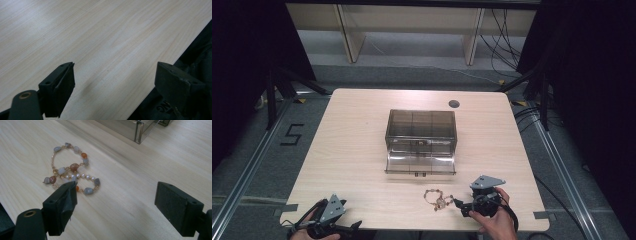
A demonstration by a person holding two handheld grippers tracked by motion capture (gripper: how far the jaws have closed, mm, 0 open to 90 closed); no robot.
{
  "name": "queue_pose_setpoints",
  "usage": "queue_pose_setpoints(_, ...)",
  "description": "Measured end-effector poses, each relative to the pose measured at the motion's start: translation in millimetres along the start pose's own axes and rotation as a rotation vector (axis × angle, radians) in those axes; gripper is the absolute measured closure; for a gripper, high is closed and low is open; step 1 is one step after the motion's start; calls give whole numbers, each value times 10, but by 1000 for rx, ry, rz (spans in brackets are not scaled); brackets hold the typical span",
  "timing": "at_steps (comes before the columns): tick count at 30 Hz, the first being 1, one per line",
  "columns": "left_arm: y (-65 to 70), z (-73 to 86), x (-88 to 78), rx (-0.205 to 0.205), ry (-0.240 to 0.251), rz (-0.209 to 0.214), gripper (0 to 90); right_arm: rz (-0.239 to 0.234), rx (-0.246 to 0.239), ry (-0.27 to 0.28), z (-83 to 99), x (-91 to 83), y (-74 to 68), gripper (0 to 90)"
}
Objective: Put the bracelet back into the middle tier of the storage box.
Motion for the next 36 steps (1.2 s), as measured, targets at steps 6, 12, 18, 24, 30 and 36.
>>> queue_pose_setpoints(6,-10,-6,-6,19,2,-2,163,-3,7,-5,5,2,-4,191)
queue_pose_setpoints(12,0,2,0,2,-1,-1,163,2,0,-3,1,2,4,193)
queue_pose_setpoints(18,1,0,0,-1,0,0,163,5,10,0,-3,-4,18,206)
queue_pose_setpoints(24,-1,0,0,0,0,-1,163,4,10,-5,-7,-6,13,215)
queue_pose_setpoints(30,-17,-6,-4,24,0,-6,163,1,8,0,-27,-11,13,226)
queue_pose_setpoints(36,0,1,2,0,-1,0,163,-17,20,-9,-85,-30,-52,217)
Point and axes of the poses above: each handheld gripper's, and its own axes: x roughly forward along the jaws, z roughly out of its underside, y roughly to its right, the point moved 9 cm from there along x, roughly forward along the jaws, and after that the axes turned 1 degree about y, right-handed, at the moved point
